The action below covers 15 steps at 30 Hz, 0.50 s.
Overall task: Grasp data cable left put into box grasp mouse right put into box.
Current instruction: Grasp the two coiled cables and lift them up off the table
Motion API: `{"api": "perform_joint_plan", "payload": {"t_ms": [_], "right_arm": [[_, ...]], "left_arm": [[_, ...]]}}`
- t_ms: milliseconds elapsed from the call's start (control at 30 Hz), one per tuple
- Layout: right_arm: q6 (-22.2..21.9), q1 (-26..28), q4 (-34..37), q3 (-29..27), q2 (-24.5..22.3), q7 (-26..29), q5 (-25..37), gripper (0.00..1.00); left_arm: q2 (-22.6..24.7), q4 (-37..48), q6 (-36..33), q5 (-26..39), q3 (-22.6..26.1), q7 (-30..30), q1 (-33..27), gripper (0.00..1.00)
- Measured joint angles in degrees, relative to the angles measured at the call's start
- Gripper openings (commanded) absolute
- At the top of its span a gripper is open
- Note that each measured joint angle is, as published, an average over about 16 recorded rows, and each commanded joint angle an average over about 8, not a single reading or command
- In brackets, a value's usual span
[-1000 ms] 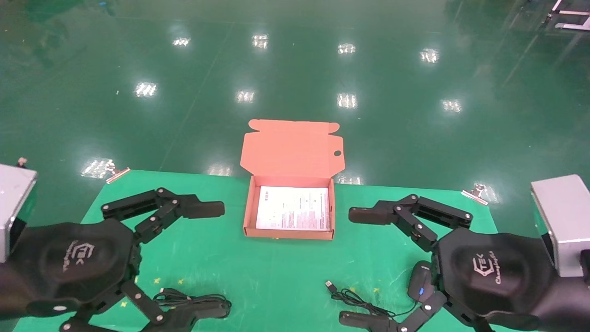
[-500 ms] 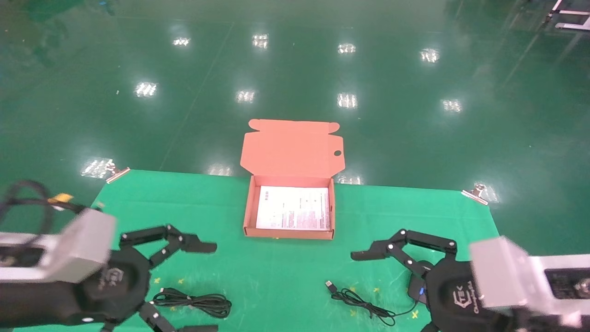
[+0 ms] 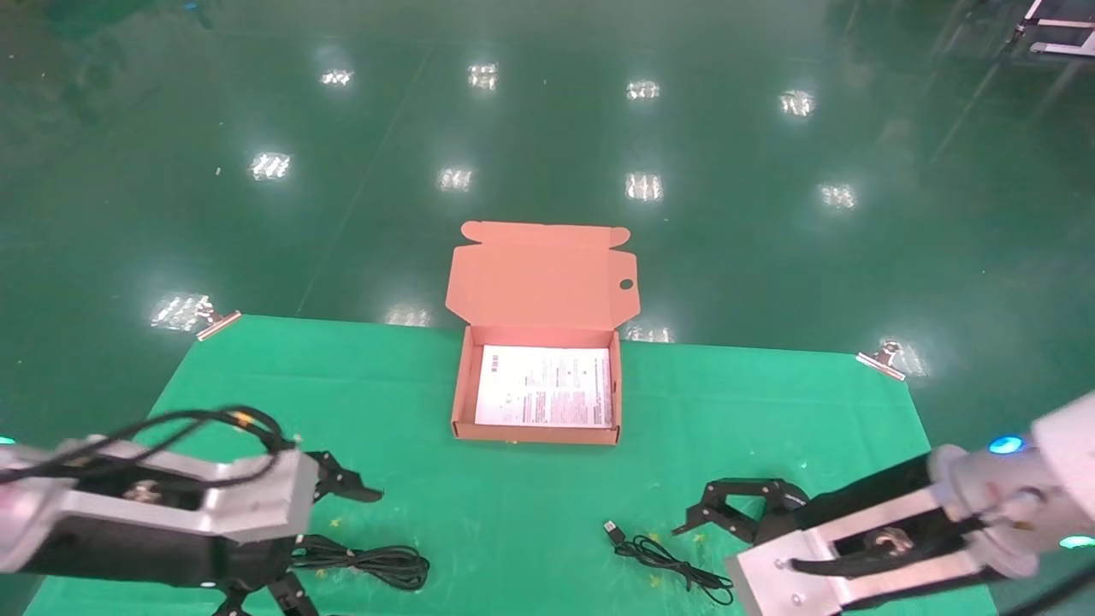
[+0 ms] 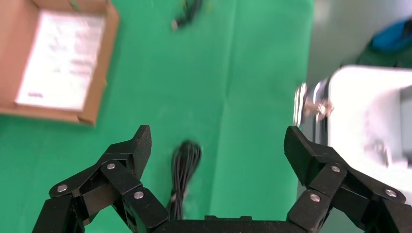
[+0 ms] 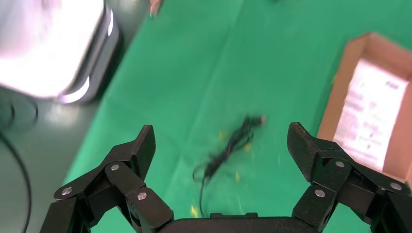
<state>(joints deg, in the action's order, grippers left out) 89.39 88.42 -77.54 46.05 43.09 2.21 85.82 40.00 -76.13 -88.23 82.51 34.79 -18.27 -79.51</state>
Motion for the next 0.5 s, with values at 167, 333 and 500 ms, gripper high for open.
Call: {"api": "perform_joint_plan", "payload": {"t_ms": [167,333,500], "right_arm": [[-1.7,1.8,-0.1,5.8,3.0,-0.2,7.4,1.0],[-4.0,1.7,0.0,9.7,5.8,1.1,13.8,1.0],[-6.4,0.1,0.4,11.7,7.8,3.7,18.0,1.0]], "left_arm": [[3.0,-0.2,0.9,9.2,4.5,0.6,-2.0,1.0],[6.0,-0.2,3.0,18.0,8.4,0.8,-2.6,1.0],[8.8,1.1,5.7,24.8,11.2,0.1,-1.9,1.0]]}}
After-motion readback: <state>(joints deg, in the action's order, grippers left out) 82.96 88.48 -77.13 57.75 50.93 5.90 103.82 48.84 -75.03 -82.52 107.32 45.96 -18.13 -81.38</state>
